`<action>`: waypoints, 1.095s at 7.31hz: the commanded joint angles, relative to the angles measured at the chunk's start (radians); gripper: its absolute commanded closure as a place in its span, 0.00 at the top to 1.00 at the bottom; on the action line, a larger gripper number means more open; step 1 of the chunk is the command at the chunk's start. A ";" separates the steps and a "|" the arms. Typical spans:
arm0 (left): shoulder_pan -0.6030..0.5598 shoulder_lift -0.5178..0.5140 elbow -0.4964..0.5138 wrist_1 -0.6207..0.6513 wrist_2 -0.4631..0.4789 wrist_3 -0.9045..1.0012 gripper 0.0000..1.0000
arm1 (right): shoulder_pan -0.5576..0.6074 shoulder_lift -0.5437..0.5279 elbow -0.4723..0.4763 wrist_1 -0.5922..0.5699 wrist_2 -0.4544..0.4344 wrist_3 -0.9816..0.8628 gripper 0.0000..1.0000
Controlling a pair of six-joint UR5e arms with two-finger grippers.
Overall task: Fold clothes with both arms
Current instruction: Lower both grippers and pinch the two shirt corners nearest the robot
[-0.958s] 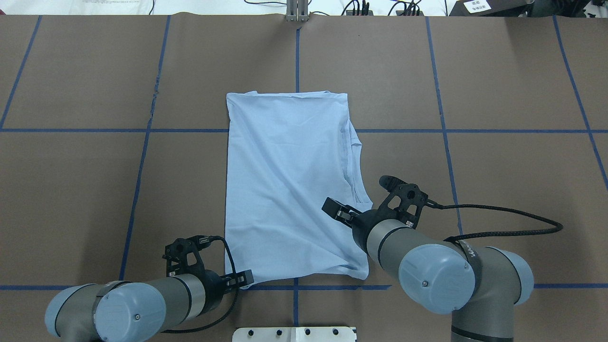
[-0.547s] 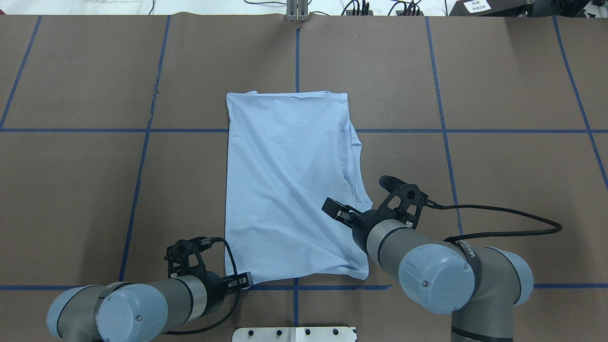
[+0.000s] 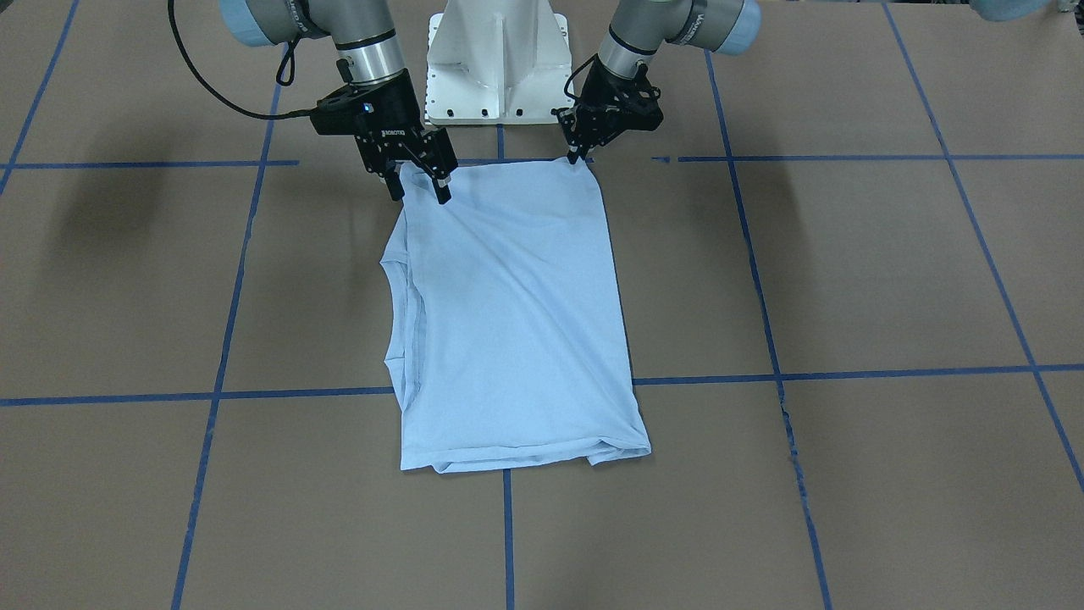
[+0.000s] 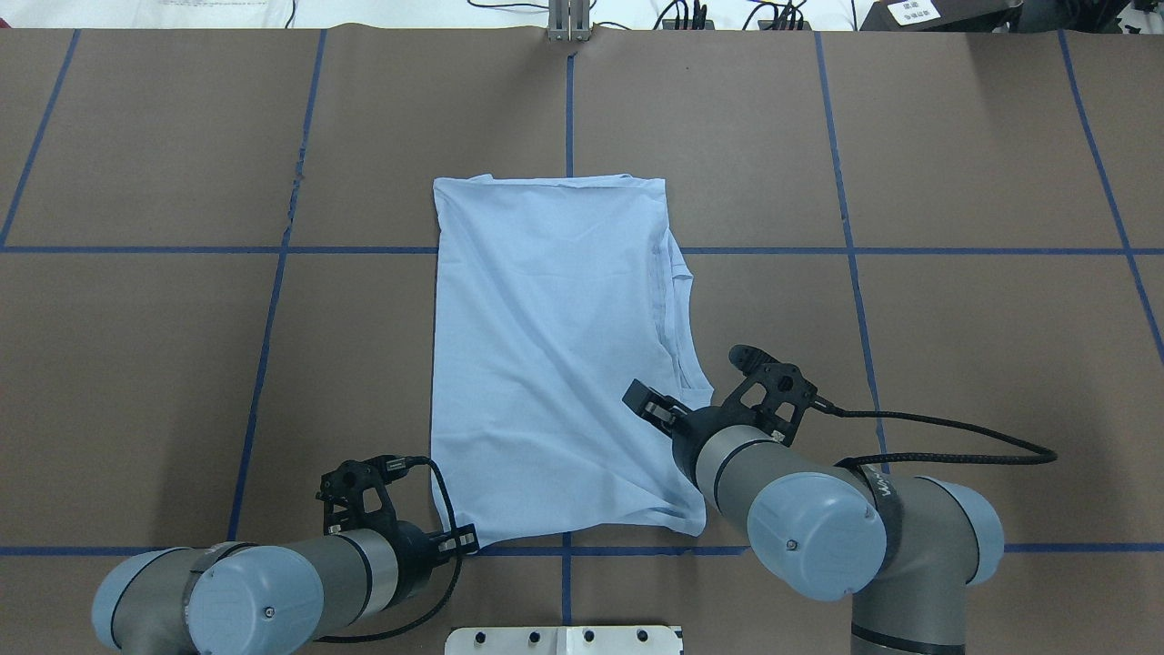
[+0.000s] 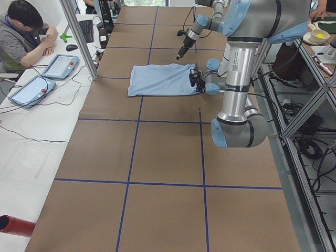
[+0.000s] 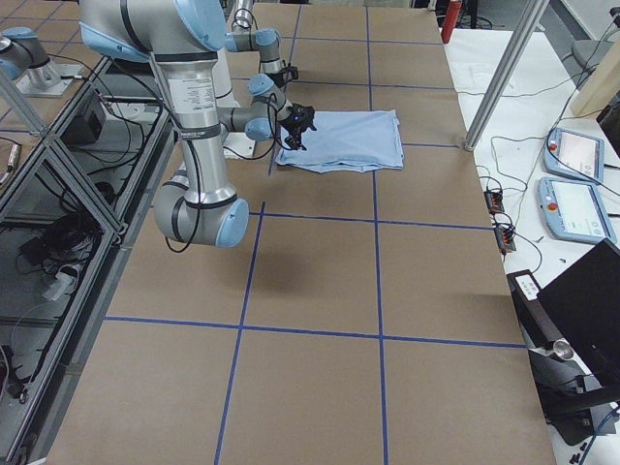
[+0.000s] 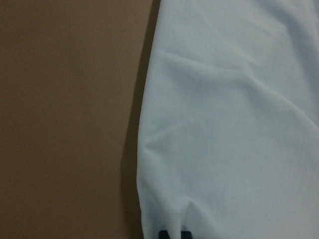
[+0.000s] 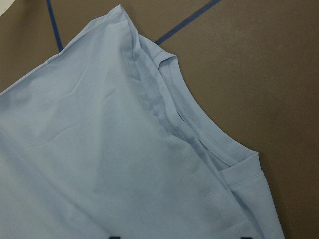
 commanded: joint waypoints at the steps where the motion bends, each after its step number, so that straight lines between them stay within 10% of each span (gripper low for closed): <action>1: 0.002 -0.003 -0.005 0.004 0.000 0.000 0.00 | -0.013 0.003 -0.006 -0.057 0.000 0.104 0.69; 8: 0.002 -0.003 -0.005 0.002 0.005 0.000 0.00 | -0.180 0.043 -0.011 -0.282 0.001 0.220 0.75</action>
